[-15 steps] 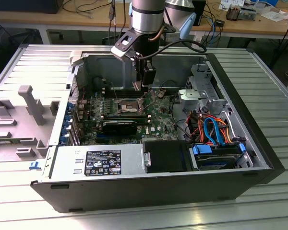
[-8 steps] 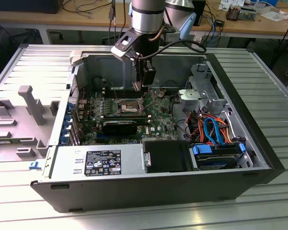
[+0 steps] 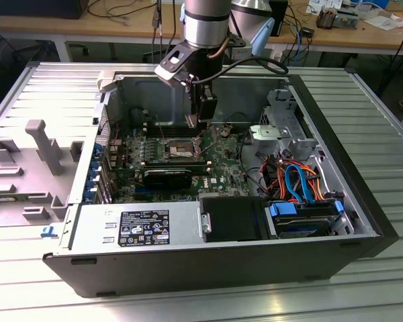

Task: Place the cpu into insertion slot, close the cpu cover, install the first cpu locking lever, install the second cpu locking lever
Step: 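Place the cpu into insertion slot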

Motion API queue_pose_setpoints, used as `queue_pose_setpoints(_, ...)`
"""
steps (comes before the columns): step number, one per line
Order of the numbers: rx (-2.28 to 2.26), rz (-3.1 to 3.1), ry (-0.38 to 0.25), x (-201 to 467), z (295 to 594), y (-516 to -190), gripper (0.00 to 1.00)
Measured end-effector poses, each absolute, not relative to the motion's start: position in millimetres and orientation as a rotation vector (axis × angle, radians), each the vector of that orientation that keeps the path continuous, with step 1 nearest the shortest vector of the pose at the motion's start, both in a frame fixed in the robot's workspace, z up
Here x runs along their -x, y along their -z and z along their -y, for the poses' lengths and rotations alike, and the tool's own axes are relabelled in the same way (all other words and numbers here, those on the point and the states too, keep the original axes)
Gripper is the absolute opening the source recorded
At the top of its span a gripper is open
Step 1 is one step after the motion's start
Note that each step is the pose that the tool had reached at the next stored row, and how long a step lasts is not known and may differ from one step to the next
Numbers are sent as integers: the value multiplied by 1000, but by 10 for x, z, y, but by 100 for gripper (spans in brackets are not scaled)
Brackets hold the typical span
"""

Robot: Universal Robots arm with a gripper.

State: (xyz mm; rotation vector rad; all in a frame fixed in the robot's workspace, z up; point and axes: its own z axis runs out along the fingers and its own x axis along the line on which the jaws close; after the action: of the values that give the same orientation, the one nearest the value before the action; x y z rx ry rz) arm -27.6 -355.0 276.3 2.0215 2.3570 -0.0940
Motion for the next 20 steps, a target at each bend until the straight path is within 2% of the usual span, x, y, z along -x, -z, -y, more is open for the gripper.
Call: queue_pose_setpoints(20, -2079, -2308, 95, 276, 3550, -2744, 54)
